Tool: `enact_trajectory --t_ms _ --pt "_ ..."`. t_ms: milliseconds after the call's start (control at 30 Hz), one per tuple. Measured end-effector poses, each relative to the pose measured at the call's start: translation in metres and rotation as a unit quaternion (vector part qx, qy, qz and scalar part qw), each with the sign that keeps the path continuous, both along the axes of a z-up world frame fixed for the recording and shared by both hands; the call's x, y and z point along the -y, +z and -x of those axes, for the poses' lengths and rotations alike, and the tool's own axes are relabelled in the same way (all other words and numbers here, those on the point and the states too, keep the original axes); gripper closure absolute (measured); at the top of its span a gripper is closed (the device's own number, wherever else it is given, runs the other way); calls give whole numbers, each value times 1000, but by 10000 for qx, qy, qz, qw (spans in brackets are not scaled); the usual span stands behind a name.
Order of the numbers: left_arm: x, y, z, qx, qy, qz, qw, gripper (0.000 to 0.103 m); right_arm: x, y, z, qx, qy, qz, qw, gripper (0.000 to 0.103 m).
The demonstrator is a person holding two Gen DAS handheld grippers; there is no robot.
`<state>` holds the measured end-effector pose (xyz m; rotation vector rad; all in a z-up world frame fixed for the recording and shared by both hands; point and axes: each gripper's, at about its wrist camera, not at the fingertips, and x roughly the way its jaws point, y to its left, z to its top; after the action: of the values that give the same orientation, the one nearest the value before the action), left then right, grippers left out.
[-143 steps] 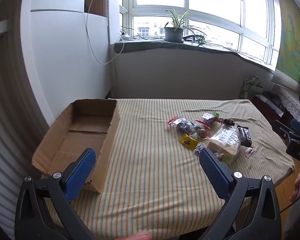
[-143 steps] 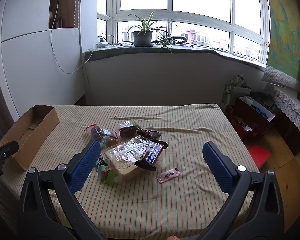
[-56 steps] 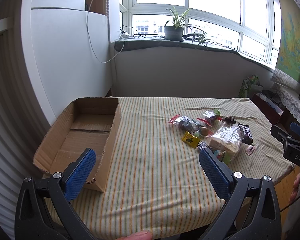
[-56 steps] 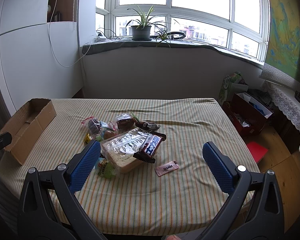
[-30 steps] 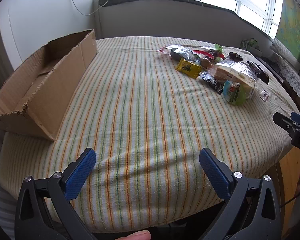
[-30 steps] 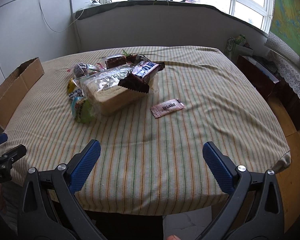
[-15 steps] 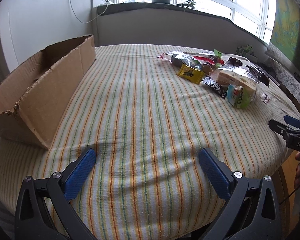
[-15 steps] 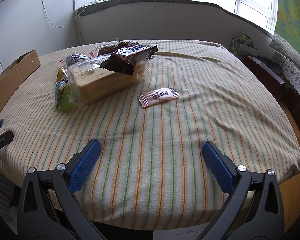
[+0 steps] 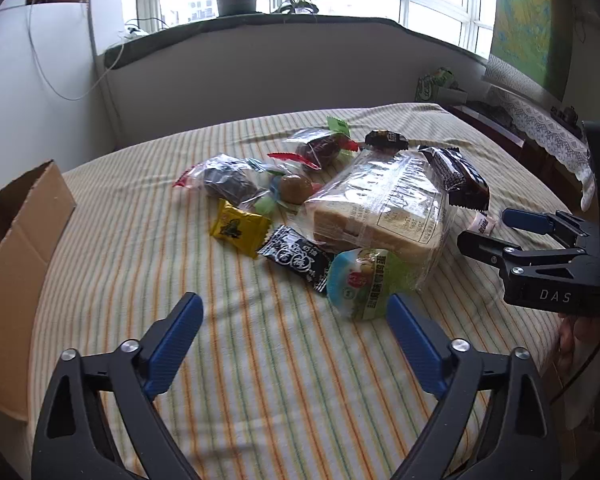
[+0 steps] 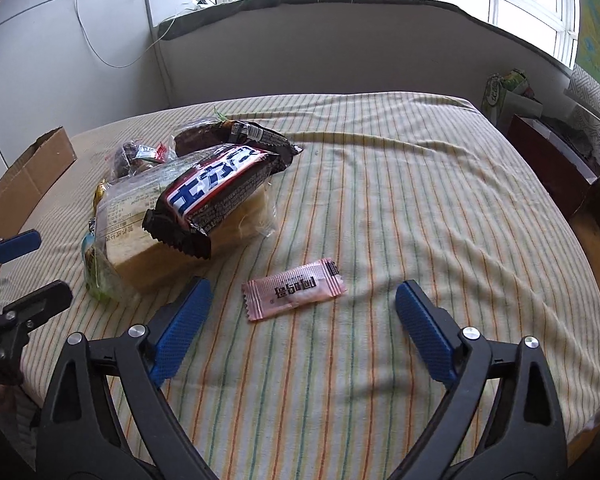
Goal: Organize snacks
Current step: 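Move the left tool to the round candy egg while the right tool approaches the pink wrapped candy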
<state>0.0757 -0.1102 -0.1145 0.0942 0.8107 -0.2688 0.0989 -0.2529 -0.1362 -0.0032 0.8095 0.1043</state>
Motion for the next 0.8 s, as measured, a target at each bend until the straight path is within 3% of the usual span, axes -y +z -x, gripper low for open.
enact_trajectory --t_ms 33,133,167,233,300,400,533,800 --pt "3 -3 -4 -94 -79 93 9999 30 -1 -1 -1 6 17 36 10000 16" --pt "9 -5 -6 -164 -283 256 9991 40 -1 -3 2 103 60 114 9999 23" --pt "12 -4 -2 -130 -342 194 9991 42 -2 -3 3 129 84 145 9998 27" --pt "15 -3 0 -125 -492 210 9985 59 -4 -3 6 178 169 188 9995 34" --pt "17 -2 1 -144 -585 307 9977 69 -5 -3 9 247 242 188 9992 48" --pt "15 0 0 -164 -633 374 9972 73 -5 -3 12 322 296 188 9989 61" --pt "13 3 -4 -170 -729 470 9961 82 -4 -3 17 413 328 187 9984 65" --pt "10 4 -3 -166 -772 581 9952 88 5 -3 28 611 277 -60 9977 67"
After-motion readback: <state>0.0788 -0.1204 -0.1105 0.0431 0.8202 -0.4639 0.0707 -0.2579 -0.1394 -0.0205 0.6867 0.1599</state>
